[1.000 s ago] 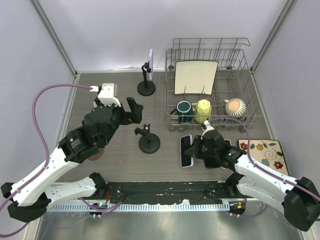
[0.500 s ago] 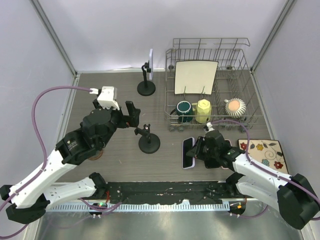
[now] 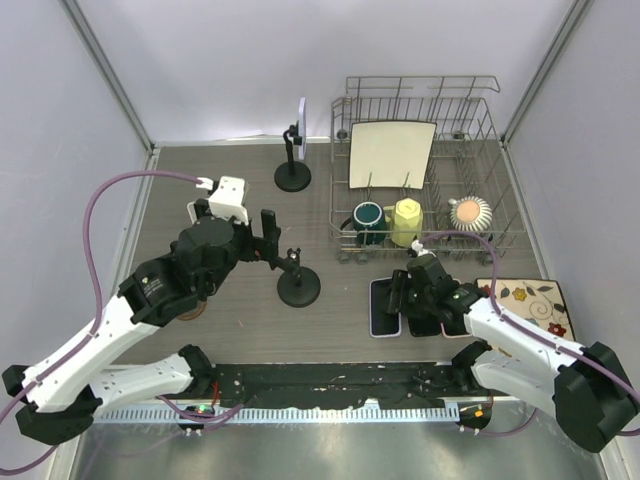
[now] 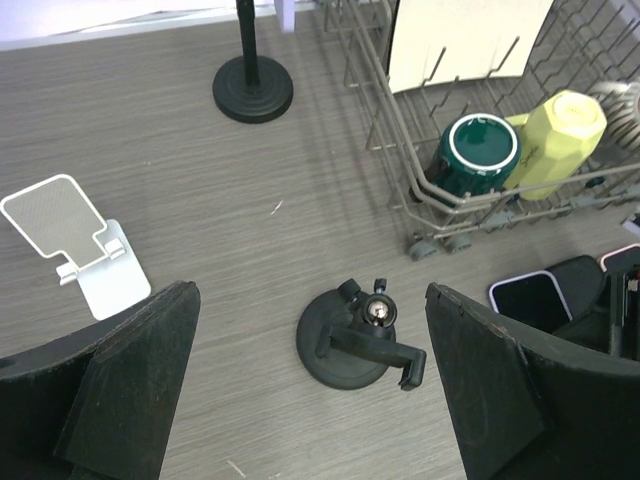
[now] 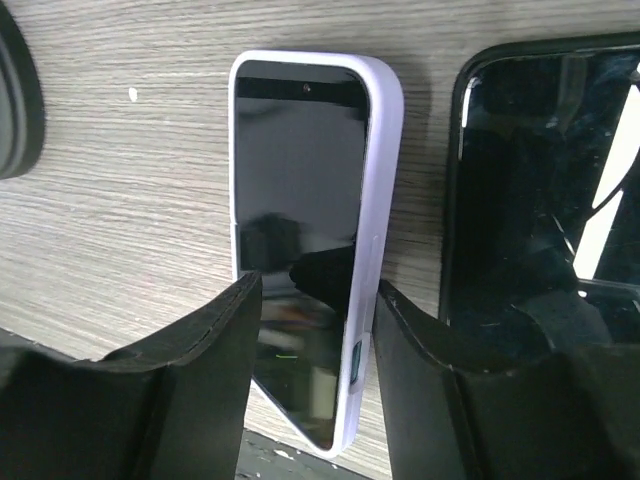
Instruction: Remove the phone from the phone stand
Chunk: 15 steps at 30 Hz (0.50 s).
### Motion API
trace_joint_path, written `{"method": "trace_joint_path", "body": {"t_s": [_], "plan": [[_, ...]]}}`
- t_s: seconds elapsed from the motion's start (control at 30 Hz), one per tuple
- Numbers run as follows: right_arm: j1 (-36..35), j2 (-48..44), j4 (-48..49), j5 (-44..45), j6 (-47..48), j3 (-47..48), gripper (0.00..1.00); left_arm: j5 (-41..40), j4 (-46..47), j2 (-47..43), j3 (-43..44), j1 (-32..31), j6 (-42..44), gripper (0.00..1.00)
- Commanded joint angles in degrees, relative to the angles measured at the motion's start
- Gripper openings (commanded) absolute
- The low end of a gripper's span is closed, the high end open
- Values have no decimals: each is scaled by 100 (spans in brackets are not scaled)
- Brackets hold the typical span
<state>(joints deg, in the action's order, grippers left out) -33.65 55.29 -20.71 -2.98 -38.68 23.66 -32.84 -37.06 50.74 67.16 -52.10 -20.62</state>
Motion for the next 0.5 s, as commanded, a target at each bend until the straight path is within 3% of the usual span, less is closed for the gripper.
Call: {"method": "trace_joint_path", "body": {"t_s": [0.0,0.47], "plan": [[7,140,-196,263,325,349,56,146,-152,59,8,24,164,100],[7,150,-522,483,896,1096,76,383,-890,243,140,24,129,100]]}}
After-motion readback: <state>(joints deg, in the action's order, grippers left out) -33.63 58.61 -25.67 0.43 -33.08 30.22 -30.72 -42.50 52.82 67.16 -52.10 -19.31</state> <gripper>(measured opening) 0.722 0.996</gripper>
